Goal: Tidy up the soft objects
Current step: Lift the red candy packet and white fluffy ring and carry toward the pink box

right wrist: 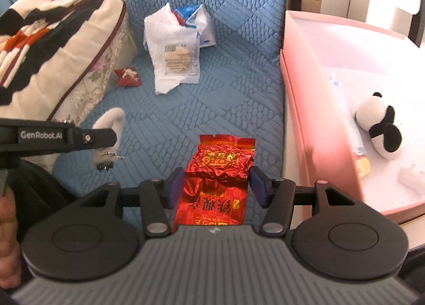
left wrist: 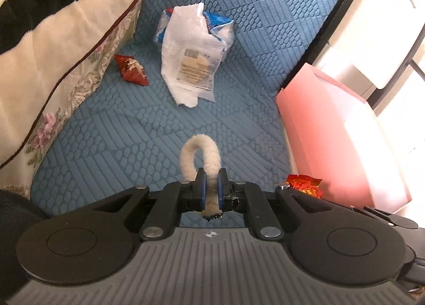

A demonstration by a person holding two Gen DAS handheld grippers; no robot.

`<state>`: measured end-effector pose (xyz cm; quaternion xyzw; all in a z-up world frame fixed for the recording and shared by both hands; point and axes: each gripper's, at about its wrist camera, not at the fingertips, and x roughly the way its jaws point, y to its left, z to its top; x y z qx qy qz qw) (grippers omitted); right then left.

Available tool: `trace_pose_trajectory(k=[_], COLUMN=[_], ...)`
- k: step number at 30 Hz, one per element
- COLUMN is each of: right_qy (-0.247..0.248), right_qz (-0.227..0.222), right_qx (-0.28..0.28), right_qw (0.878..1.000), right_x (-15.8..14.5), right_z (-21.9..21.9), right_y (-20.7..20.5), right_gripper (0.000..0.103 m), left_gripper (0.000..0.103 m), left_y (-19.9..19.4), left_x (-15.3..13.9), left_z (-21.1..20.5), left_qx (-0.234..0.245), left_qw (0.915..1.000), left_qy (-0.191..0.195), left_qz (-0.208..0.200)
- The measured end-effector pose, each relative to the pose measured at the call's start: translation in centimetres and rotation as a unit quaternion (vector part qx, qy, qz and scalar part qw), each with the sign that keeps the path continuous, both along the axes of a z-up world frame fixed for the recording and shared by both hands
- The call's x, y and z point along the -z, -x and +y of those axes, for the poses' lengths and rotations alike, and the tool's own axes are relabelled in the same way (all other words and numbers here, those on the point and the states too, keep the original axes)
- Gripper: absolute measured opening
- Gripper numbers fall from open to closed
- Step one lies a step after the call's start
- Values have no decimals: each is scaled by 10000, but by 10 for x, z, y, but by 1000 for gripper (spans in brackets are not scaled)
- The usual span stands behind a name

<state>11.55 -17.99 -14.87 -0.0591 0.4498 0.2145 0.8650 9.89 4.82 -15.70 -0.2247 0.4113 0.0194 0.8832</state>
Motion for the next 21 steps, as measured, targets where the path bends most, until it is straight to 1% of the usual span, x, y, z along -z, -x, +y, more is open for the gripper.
trace_pose_trajectory(k=[11,15,21], right_qy=[-331,-351,-400], right_qz=[-306,-457,-703], right_qx=[152,149,332], right_qw=[9989,9982,9962], right_x=[-49,-67,-92], right_z=[-20,-27,-41], right_y=[-2,-9,-22], right_gripper=[57,57,57], left_gripper=[10,10,10], left_y=[-9,-14,-29], left_x=[-50,-61,-73], left_z=[-16,-23,-33], left_qx=[174,194,259], left_qw=[9994,9989,9982], left_qy=[93,121,94], left_qz=[-294,-413,-539])
